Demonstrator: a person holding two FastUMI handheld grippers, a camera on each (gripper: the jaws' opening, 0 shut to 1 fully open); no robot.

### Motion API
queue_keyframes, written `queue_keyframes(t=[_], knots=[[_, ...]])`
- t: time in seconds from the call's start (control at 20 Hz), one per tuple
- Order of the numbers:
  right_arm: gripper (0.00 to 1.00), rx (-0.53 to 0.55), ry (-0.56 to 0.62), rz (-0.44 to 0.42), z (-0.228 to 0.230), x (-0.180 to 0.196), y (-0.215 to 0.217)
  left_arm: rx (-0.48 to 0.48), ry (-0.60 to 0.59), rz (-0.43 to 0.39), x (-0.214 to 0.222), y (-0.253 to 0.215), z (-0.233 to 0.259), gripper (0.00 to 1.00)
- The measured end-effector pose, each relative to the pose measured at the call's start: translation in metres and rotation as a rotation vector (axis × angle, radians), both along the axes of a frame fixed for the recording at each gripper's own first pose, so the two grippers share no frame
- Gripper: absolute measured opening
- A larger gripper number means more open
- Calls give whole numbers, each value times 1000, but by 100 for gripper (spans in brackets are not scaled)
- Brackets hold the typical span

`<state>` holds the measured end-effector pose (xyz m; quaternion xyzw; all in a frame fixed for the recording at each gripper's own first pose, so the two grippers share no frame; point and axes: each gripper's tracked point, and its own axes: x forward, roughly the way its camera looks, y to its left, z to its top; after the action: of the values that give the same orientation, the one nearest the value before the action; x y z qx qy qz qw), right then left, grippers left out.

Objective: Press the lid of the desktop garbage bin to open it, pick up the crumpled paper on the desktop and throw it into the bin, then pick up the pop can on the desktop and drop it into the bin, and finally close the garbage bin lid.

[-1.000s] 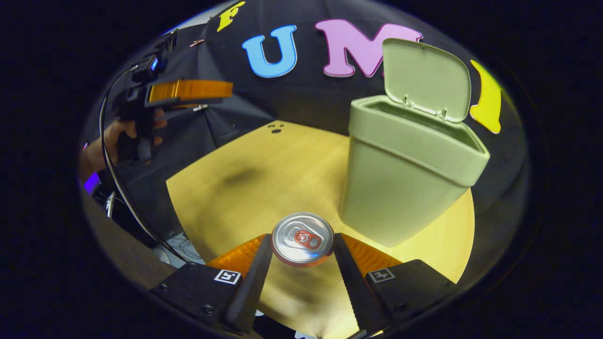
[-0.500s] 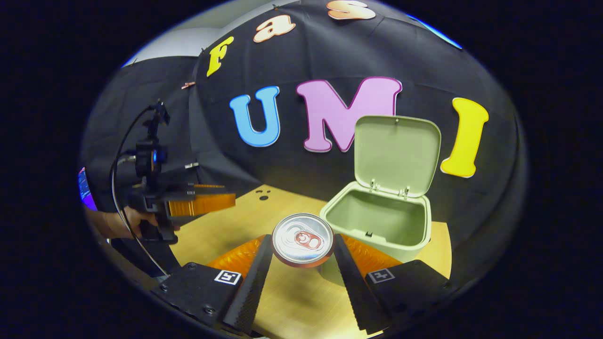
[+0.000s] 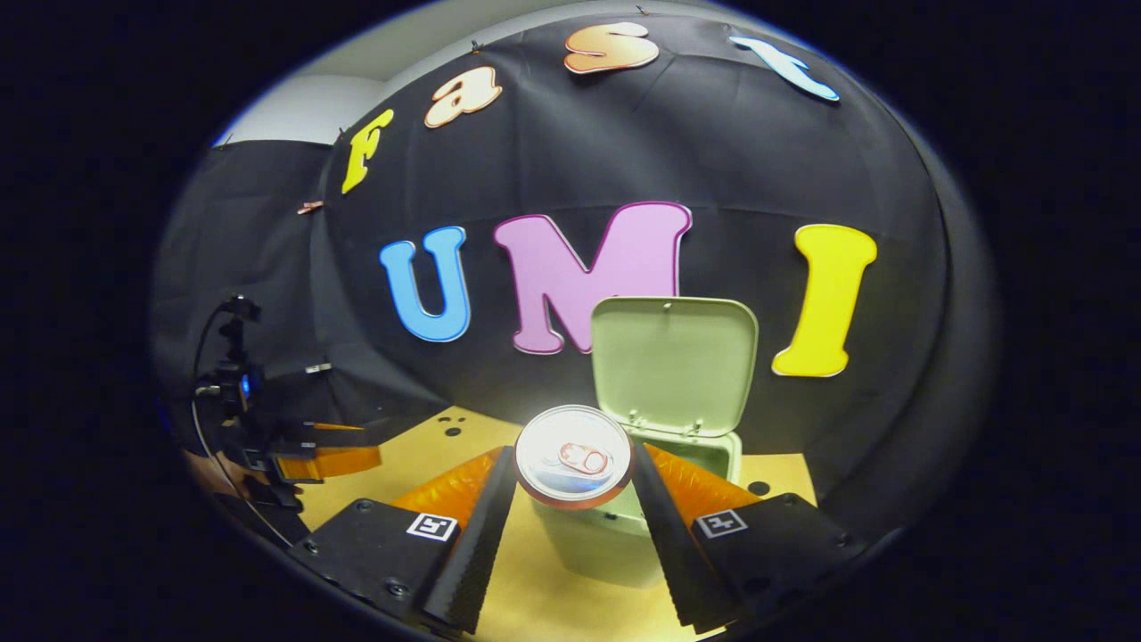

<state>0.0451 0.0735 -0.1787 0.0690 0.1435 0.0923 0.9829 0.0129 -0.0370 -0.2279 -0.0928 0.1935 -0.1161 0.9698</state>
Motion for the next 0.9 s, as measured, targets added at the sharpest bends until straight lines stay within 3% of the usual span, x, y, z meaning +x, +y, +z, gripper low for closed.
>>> queue_keyframes(t=[0.2, 0.25, 0.3, 0.5, 0.9], knots=[[82, -19, 49, -70, -14, 18, -25, 2, 2, 7, 0, 4, -1, 94], [86, -27, 64, -76, -20, 21, -28, 1, 3, 6, 1, 4, -1, 94], [81, -40, 78, -78, -26, 23, -31, 2, 5, 6, 0, 4, -3, 94], [82, -92, 151, -91, -54, 28, -42, -6, 12, 12, 2, 5, -4, 95], [82, -53, 254, -121, -90, 33, -52, 0, 18, 18, -3, 7, -5, 94]])
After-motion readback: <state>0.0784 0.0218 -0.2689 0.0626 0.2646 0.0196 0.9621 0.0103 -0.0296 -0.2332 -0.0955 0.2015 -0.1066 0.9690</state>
